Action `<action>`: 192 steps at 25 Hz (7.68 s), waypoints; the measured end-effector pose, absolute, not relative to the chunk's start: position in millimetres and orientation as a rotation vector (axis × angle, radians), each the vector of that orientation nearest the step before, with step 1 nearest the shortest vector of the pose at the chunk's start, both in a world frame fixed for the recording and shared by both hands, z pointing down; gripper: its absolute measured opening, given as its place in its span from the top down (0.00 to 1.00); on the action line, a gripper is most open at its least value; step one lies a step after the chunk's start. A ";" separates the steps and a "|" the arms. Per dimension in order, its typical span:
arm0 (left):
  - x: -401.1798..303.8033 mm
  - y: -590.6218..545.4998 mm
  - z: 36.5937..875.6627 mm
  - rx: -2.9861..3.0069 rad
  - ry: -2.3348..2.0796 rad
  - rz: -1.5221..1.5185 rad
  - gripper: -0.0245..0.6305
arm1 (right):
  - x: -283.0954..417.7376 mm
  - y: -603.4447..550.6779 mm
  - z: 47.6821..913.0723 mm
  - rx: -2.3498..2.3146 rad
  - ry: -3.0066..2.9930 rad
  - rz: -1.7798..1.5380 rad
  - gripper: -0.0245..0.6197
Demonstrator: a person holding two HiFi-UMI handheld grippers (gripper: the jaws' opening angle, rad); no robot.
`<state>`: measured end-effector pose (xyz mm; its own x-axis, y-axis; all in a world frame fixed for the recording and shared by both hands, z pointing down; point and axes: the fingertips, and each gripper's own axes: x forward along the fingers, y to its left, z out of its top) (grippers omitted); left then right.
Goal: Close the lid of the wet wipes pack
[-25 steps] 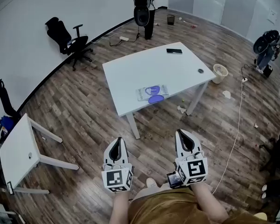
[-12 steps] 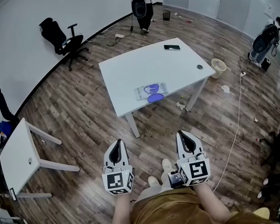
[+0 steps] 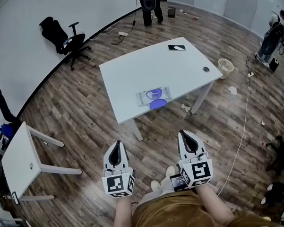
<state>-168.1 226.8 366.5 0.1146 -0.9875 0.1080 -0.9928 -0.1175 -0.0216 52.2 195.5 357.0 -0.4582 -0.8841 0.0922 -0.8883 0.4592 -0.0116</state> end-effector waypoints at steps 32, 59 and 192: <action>-121.1 140.7 356.1 2.288 -2.123 0.217 0.97 | 81.2 97.9 355.7 1.528 -2.738 0.119 0.95; -162.4 2.0 361.4 2.394 -1.998 0.158 0.97 | 25.0 -10.3 348.6 1.590 -2.667 0.026 0.95; -90.1 -31.3 648.3 2.089 -1.324 0.701 0.97 | 40.0 -57.4 622.0 1.058 -2.278 0.441 0.95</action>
<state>-90.1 -31.3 648.3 0.3746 -0.6237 0.6861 -0.9181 -0.3528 0.1806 40.0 -57.4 622.0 -0.5155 -0.5817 0.6292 -0.7745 0.6305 -0.0516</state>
